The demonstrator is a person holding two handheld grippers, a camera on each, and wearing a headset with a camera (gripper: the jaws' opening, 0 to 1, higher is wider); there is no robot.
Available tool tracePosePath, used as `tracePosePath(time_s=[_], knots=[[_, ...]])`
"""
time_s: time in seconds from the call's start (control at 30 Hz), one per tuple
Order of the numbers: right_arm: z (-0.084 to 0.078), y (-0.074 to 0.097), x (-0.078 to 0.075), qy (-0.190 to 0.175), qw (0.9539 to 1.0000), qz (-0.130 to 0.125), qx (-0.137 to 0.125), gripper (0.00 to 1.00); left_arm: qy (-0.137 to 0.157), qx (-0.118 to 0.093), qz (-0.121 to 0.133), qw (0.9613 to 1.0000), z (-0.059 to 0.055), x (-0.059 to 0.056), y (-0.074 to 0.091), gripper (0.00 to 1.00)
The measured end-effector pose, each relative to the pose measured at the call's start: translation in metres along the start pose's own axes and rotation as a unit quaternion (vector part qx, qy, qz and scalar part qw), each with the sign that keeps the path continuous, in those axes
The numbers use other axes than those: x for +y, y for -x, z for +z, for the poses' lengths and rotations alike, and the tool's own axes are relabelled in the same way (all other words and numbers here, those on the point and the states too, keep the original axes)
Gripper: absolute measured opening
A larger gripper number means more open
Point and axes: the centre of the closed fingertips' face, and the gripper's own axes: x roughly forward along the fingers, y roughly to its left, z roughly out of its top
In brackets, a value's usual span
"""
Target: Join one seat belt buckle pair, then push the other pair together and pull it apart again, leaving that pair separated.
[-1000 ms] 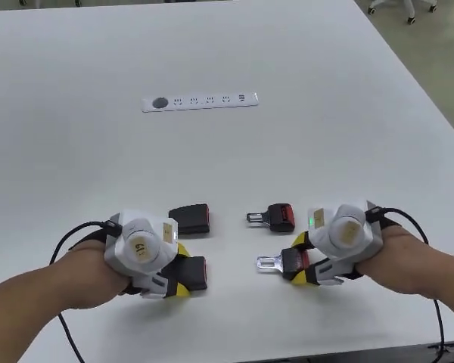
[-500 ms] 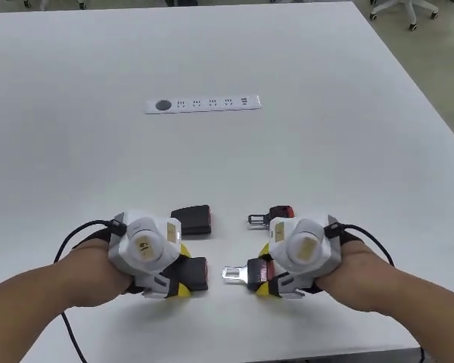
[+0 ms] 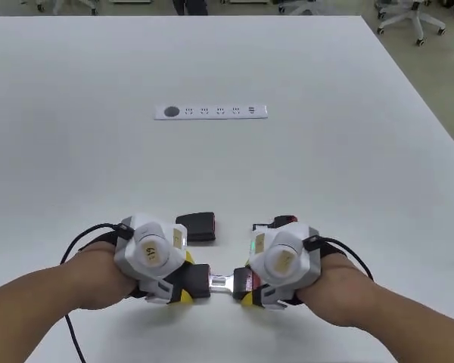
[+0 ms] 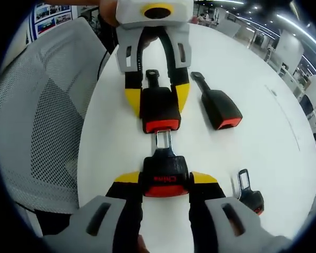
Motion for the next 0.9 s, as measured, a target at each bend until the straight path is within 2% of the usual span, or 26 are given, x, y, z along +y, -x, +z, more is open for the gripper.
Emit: tracePosePath(time_s=[0.07, 0.17, 0.23, 0.47, 0.5, 0.53, 0.77, 0.9], knots=[[0.000, 0.000, -0.001, 0.012, 0.9999, -0.001, 0.004, 0.33, -0.001, 0.002, -0.002, 1.0000, 0.001, -0.001, 0.000, 0.34], [0.003, 0.000, -0.001, 0.008, 1.0000, 0.002, -0.004, 0.33, -0.002, 0.003, -0.003, 1.0000, 0.000, 0.001, 0.000, 0.34], [0.008, -0.003, 0.002, -0.004, 0.9997, 0.010, -0.023, 0.33, 0.000, 0.002, -0.002, 1.0000, -0.002, 0.002, -0.002, 0.33], [0.008, -0.004, -0.002, -0.017, 0.9983, 0.022, -0.051, 0.32, -0.010, 0.003, -0.008, 0.9999, -0.004, 0.004, -0.003, 0.33], [0.009, -0.004, 0.000, -0.012, 0.9983, 0.022, -0.053, 0.32, -0.022, -0.002, -0.010, 0.9997, -0.003, 0.004, -0.005, 0.33], [0.011, -0.005, 0.000, -0.010, 0.9981, 0.022, -0.057, 0.32, -0.020, -0.006, -0.008, 0.9997, -0.001, 0.005, -0.006, 0.33], [0.014, -0.005, -0.001, 0.009, 0.9986, 0.030, -0.043, 0.31, -0.024, -0.004, -0.019, 0.9995, -0.001, 0.002, -0.007, 0.33], [0.016, -0.005, 0.000, 0.006, 0.9987, 0.027, -0.043, 0.31, -0.022, -0.005, -0.021, 0.9995, -0.002, 0.001, -0.007, 0.33]])
